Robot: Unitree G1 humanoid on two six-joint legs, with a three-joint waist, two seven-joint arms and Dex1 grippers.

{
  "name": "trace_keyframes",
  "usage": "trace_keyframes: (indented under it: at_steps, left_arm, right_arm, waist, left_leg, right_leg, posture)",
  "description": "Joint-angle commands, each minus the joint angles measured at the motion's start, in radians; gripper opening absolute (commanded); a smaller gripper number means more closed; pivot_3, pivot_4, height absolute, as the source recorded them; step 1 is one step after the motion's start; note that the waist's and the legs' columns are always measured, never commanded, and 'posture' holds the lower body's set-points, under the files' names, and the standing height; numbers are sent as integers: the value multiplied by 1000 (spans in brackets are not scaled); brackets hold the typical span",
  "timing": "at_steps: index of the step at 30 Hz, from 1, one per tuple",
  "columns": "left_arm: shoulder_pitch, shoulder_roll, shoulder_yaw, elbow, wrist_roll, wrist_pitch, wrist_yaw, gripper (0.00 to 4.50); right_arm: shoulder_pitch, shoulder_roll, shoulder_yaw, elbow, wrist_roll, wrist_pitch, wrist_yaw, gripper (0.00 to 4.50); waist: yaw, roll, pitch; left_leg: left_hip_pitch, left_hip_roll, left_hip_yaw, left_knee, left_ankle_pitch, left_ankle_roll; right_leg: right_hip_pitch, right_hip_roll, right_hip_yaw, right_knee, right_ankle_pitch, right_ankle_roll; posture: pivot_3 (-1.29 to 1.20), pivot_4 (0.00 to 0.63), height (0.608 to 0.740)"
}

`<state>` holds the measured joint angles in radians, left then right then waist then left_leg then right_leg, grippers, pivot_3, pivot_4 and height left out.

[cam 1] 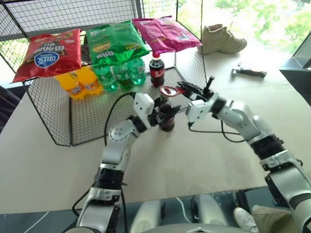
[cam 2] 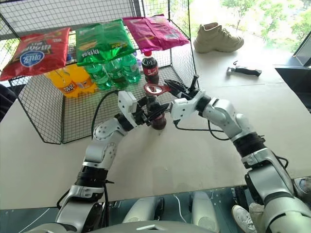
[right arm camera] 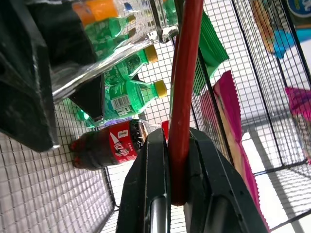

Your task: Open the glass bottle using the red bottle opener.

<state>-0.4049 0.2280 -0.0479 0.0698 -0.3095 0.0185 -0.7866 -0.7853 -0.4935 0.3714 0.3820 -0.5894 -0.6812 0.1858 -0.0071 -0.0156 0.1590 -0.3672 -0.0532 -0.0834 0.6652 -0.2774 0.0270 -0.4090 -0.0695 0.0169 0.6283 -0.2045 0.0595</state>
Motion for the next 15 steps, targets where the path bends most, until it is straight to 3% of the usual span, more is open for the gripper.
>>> trace_keyframes:
  at_steps: [1, 15]
  left_arm:
    - [-25, -14, -25, -8, 2, -12, -7, 2317]
    - [-16, -18, -22, -10, 0, -10, -7, 2317]
  right_arm:
    - [-61, -38, -6, -10, -59, -37, -19, 0]
    - [-121, -78, -55, -7, -84, -64, -113, 0]
  waist:
    - [2, 0, 0]
    - [-2, 0, 0]
  left_leg:
    - [-1, 0, 0, 0, 0, 0]
    - [-3, 0, 0, -1, 0, 0]
  right_leg:
    - [0, 0, 0, 0, 0, 0]
    - [-3, 0, 0, -2, 0, 0]
  posture:
    - [0, 150, 740]
    - [0, 150, 740]
